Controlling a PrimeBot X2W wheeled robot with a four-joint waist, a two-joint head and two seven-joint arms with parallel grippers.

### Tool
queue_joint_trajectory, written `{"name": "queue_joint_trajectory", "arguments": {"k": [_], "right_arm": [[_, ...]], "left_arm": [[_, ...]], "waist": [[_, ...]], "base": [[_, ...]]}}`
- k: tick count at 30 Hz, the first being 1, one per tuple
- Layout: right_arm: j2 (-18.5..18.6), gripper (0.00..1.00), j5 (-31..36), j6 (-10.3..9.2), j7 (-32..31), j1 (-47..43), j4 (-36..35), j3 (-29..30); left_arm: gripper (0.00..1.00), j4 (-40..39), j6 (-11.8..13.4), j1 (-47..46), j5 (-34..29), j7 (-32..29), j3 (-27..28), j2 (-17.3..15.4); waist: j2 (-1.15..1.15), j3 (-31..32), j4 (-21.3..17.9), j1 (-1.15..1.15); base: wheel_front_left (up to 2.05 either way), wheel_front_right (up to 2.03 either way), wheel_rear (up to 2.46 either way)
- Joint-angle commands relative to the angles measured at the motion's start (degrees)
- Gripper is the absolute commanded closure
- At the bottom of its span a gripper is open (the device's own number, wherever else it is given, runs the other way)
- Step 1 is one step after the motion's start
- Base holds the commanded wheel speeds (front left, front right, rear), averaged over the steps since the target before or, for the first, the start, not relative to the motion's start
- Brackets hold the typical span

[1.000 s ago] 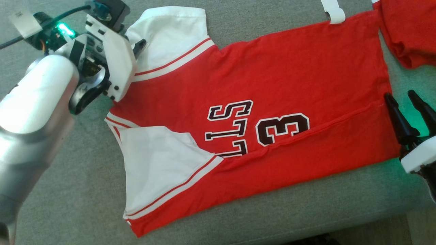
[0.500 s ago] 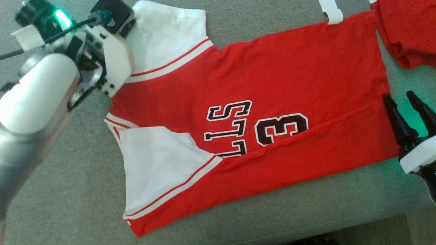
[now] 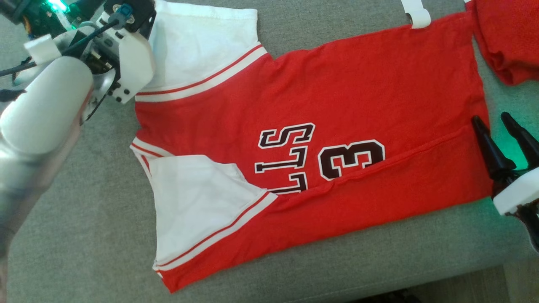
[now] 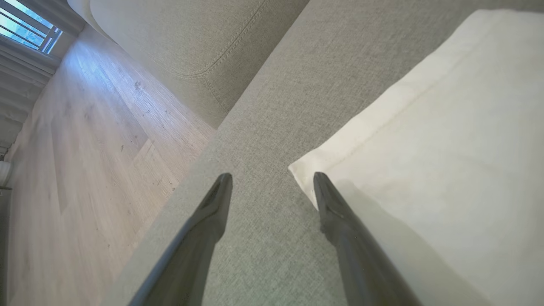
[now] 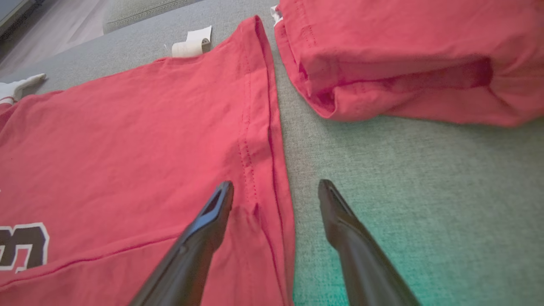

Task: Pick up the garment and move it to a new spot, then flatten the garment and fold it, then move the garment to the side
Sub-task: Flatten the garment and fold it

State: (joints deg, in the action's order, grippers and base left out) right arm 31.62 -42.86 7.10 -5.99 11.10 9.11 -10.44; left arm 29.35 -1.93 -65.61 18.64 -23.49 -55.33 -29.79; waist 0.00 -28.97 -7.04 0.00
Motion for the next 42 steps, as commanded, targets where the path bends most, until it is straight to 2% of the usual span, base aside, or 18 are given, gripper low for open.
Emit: {"name": "queue_joint_trajectory", "arguments": {"k": [1, 8, 20, 21, 22, 23, 24, 25, 34, 42], "right_arm": [[2.12, 0.0, -0.22, 0.39, 0.18, -0.87, -1.44, -0.3], [2.03, 0.0, -0.22, 0.39, -0.04, -0.43, -1.58, -0.87], [2.35, 0.0, -0.17, 0.39, 0.45, -0.64, -1.08, -1.15], [2.4, 0.0, -0.2, 0.39, 0.52, -0.72, -1.0, -1.1], [2.46, 0.0, -0.23, 0.39, 0.59, -0.8, -0.93, -1.06], [2.53, 0.0, -0.26, 0.39, 0.64, -0.84, -0.87, -1.01], [2.59, 0.0, -0.28, 0.39, 0.67, -0.85, -0.81, -0.98], [2.65, 0.0, -0.27, 0.39, 0.71, -0.8, -0.8, -0.96], [3.37, 0.0, -0.88, 0.39, 0.83, 1.44, -1.75, -0.94], [3.99, 0.0, -0.97, 0.39, -3.23, 10.34, -1.03, -2.58]], "left_arm": [[0.0, -0.4, 0.59, -3.74, 0.59, 0.51, 3.01, -1.13], [0.0, 5.41, -0.51, -3.56, 5.78, 1.15, 5.12, 2.54], [0.02, 12.66, -3.36, -3.4, 12.9, -4.51, 6.43, 5.38], [0.26, 12.79, -3.6, -3.23, 13.71, -5.07, 6.59, 5.56], [0.45, 12.81, -3.86, -3.07, 14.46, -5.59, 6.69, 5.7], [0.56, 12.71, -4.09, -2.93, 15.18, -5.96, 6.78, 5.82], [0.72, 12.59, -4.34, -2.77, 15.87, -6.49, 6.75, 5.91], [0.99, 12.39, -4.53, -2.71, 16.33, -6.9, 6.62, 5.87], [1.0, 10.31, -4.33, -4.01, 14.77, -1.31, 6.25, 4.25], [1.0, 10.15, -4.26, -4.67, 14.27, 0.58, 5.98, 3.96]], "waist": [[0.0, -0.07, -0.04, 0.0], [0.0, -0.49, -0.62, 0.0], [0.0, -0.78, -1.54, 0.0], [0.0, -0.75, -1.52, 0.0], [0.0, -0.72, -1.49, 0.0], [0.0, -0.68, -1.45, 0.0], [0.0, -0.64, -1.41, 0.0], [0.0, -0.62, -1.37, 0.0], [0.0, -0.15, -0.59, 0.0], [0.0, -0.01, 0.21, 0.0]], "base": [[0.0, 0.0, 0.0], [0.0, 0.0, 0.0], [0.0, 0.0, 0.0], [0.0, 0.0, 0.0], [0.0, 0.0, 0.0], [0.0, 0.0, 0.0], [0.0, 0.0, 0.0], [0.0, 0.0, 0.0], [0.0, 0.0, 0.0], [0.0, 0.0, 0.0]]}}
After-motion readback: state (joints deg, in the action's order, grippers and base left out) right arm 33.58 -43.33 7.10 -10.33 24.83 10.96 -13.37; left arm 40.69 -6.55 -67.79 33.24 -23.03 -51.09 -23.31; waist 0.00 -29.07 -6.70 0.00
